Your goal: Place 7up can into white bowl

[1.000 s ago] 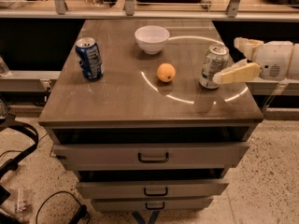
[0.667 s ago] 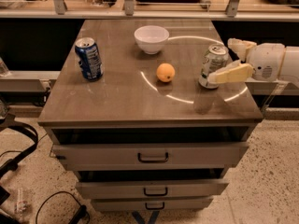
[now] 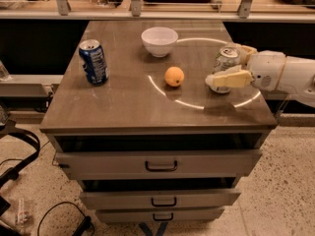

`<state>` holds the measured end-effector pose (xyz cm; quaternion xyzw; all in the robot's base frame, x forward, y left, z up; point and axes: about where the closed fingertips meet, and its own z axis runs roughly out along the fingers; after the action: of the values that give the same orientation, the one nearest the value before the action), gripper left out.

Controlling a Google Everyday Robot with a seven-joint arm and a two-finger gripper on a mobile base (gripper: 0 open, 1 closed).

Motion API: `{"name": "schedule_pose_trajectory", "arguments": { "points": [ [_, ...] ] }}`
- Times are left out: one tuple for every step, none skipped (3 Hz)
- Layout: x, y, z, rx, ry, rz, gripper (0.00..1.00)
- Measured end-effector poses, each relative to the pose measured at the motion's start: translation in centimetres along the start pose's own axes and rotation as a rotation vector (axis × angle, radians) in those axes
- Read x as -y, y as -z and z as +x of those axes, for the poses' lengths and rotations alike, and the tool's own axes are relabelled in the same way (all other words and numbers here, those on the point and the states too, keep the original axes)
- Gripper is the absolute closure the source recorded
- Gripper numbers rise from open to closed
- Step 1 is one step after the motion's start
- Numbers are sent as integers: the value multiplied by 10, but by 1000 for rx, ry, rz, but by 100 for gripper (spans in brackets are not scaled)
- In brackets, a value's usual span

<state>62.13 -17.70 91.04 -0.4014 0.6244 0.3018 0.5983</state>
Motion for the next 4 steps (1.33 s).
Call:
{"name": "schedule_pose_trajectory", "arguments": {
  "points": [
    [-1,-4,-2,2,7,-5,39],
    [-3,-7,-3,3,7,-11,62],
    [-4,-9,-3,4,7,-15,85],
    [-3,-14,-8,15,4,-20,100]
  ]
}}
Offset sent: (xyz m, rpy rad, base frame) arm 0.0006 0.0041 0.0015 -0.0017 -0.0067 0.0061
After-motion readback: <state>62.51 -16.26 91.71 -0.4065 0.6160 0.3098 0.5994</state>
